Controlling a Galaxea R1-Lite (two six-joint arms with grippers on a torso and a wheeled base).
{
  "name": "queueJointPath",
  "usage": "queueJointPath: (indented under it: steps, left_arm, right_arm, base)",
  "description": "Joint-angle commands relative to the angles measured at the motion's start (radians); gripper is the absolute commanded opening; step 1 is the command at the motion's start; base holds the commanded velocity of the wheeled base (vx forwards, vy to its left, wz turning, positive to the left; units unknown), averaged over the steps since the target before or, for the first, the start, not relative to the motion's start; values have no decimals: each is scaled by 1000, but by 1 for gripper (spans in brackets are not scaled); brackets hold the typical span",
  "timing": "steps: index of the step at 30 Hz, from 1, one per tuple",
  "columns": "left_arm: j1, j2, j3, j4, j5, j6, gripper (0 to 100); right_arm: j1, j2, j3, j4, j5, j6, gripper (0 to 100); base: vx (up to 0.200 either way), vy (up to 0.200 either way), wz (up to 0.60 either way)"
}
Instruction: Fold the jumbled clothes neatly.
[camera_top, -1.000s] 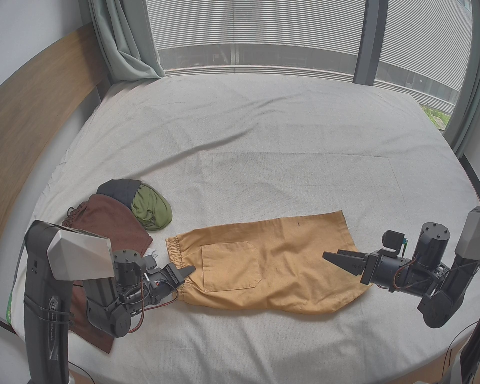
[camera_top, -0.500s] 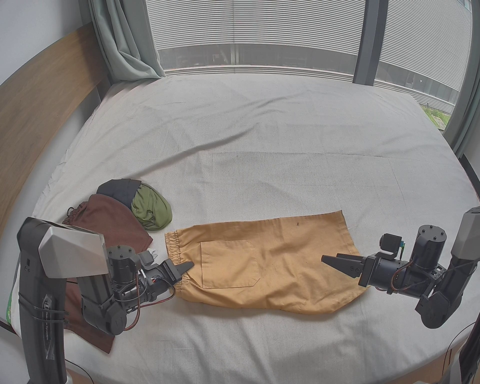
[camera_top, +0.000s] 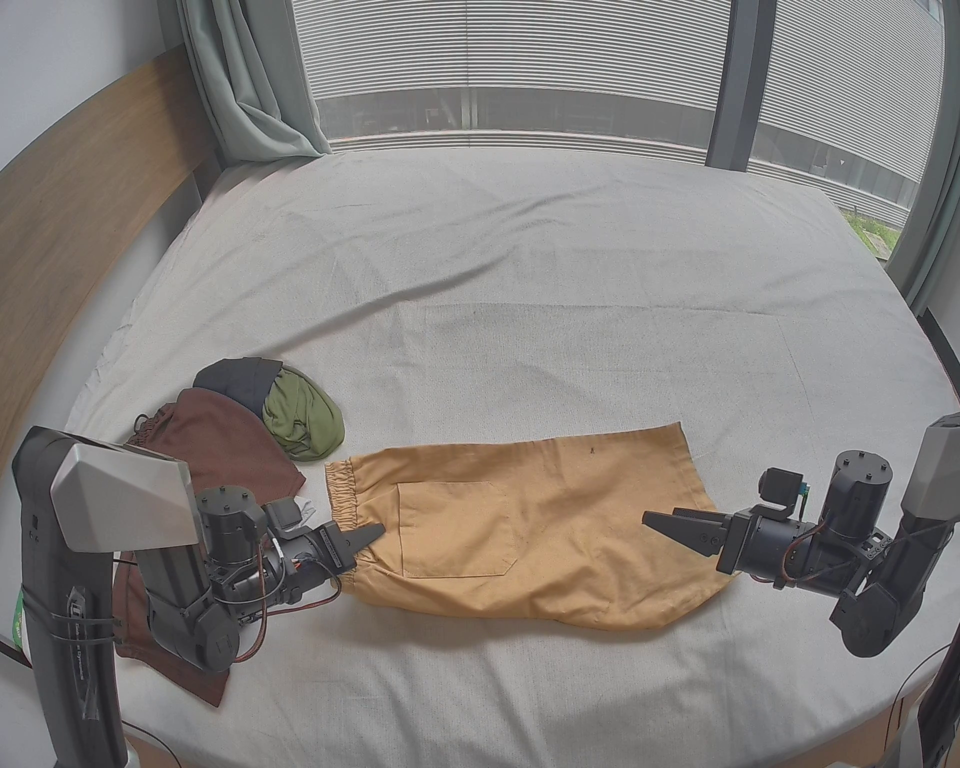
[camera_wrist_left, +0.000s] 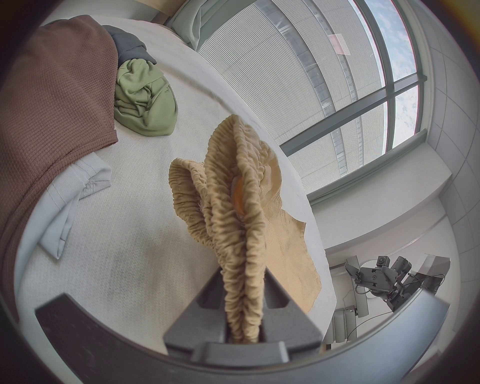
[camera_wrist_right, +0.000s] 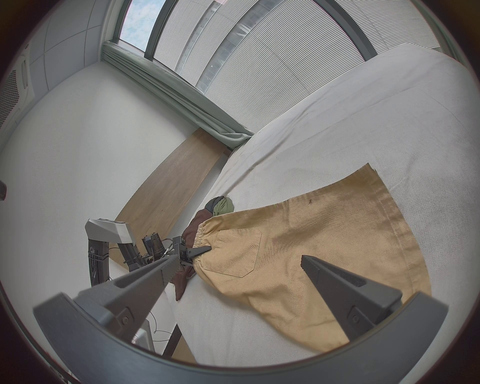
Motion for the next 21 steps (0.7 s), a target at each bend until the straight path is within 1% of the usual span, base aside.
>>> queueJointPath:
  steps: [1,21]
  left_arm:
    - [8,-7,5,0,-1,0,0]
    - [57,-45,3,0,-25,-4,0]
  right_arm:
    - [1,2,1,0,0,0,100]
    - [1,3,1,0,0,0,100]
  base:
    - [0,0,0]
    - [0,0,0]
